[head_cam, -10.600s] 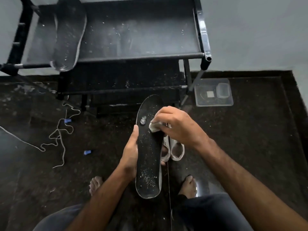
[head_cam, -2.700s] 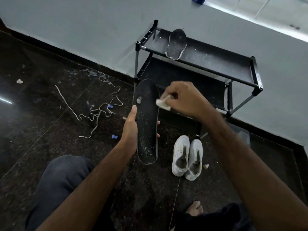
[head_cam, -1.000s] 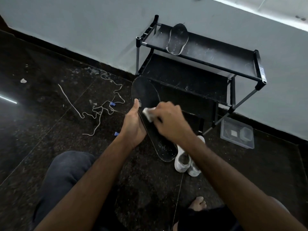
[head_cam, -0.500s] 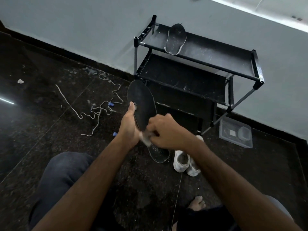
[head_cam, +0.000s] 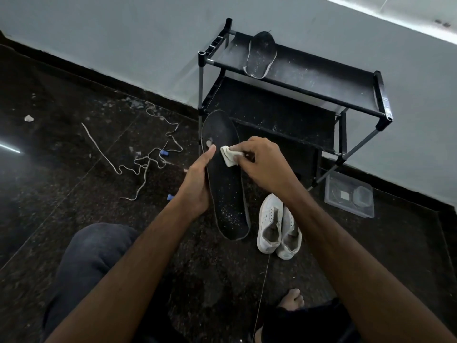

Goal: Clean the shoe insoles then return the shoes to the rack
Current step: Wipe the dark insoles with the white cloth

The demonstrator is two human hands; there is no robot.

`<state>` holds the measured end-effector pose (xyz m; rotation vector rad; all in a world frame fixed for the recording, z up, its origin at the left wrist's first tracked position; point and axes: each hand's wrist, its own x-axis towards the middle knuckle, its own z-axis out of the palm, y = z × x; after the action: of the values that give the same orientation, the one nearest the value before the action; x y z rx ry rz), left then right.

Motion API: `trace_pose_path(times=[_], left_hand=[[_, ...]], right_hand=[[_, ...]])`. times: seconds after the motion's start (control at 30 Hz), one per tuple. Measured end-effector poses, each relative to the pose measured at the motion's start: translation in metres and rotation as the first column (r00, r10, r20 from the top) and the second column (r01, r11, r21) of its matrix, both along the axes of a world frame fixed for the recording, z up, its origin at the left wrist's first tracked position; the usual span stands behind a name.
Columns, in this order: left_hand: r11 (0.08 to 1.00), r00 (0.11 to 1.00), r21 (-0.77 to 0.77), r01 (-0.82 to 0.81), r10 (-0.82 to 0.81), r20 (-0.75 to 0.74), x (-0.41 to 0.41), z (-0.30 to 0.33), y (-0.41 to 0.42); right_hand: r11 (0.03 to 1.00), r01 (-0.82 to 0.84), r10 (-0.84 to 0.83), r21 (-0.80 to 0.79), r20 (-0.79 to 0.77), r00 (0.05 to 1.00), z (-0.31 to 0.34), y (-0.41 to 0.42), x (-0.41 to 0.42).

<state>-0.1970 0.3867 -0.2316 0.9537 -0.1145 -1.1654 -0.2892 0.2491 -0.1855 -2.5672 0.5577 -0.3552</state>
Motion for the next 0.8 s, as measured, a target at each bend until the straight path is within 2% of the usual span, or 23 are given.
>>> trace_pose_path(times=[0.1,0.2,0.27,0.3,0.33,0.37,0.4,0.43,0.5,0.57,0.6,0.67,0.73,0.8], left_hand=[[1.000,0.999,-0.022,0.017,-0.018,-0.041,0.000,0.000,0.001],[1.000,0.997,-0.004,-0.017,0.017,-0.069,0.001,0.002,0.002],[0.999,0.997,0.006,-0.044,0.044,-0.066,0.003,0.002,0.003],[0.998,0.996,0.012,-0.057,0.058,-0.072,0.004,0.000,0.002],[0.997,0.994,0.015,-0.071,0.072,-0.080,0.005,0.000,0.003],[0.997,0.994,0.014,-0.076,0.077,-0.081,0.006,0.001,0.003],[0.997,0.994,0.012,-0.077,0.078,-0.074,0.006,0.000,0.001],[0.997,0.995,0.007,-0.078,0.078,-0.065,0.005,0.000,0.000],[0.996,0.994,0.016,-0.090,0.091,-0.059,0.002,0.001,0.000],[0.996,0.994,0.027,-0.089,0.091,-0.060,0.001,0.002,-0.001],[0.996,0.994,0.029,-0.082,0.084,-0.065,0.000,0.002,-0.001],[0.996,0.993,0.020,-0.084,0.085,-0.075,0.000,0.001,-0.002],[0.994,0.989,0.020,-0.106,0.107,-0.100,0.001,0.000,-0.003],[0.994,0.988,0.030,-0.108,0.111,-0.109,0.002,0.000,-0.002]], right_hand=[[0.988,-0.073,0.066,-0.135,-0.051,0.996,0.004,0.006,0.008],[0.923,-0.226,0.182,-0.313,-0.162,0.970,0.013,0.016,0.008],[0.872,-0.424,0.326,-0.244,-0.356,0.876,0.022,0.019,0.000],[0.845,-0.512,0.388,-0.154,-0.483,0.785,0.028,0.019,-0.005],[0.823,-0.565,0.429,-0.060,-0.585,0.688,0.035,0.018,-0.011],[0.827,-0.561,0.446,0.013,-0.623,0.643,0.041,0.016,-0.016],[0.856,-0.514,0.442,0.057,-0.596,0.670,0.045,0.012,-0.020],[0.894,-0.444,0.410,0.064,-0.517,0.751,0.050,0.006,-0.023],[0.946,-0.311,0.278,-0.088,-0.267,0.923,0.049,-0.002,-0.021],[0.957,-0.176,0.156,-0.230,-0.103,0.982,0.041,0.004,-0.013],[0.949,-0.149,0.125,-0.277,-0.102,0.987,0.036,0.011,-0.010],[0.901,-0.277,0.204,-0.334,-0.238,0.950,0.023,0.026,-0.011],[0.842,-0.478,0.334,-0.251,-0.453,0.827,0.023,0.032,-0.018],[0.826,-0.539,0.362,-0.163,-0.580,0.730,0.033,0.026,-0.023]])
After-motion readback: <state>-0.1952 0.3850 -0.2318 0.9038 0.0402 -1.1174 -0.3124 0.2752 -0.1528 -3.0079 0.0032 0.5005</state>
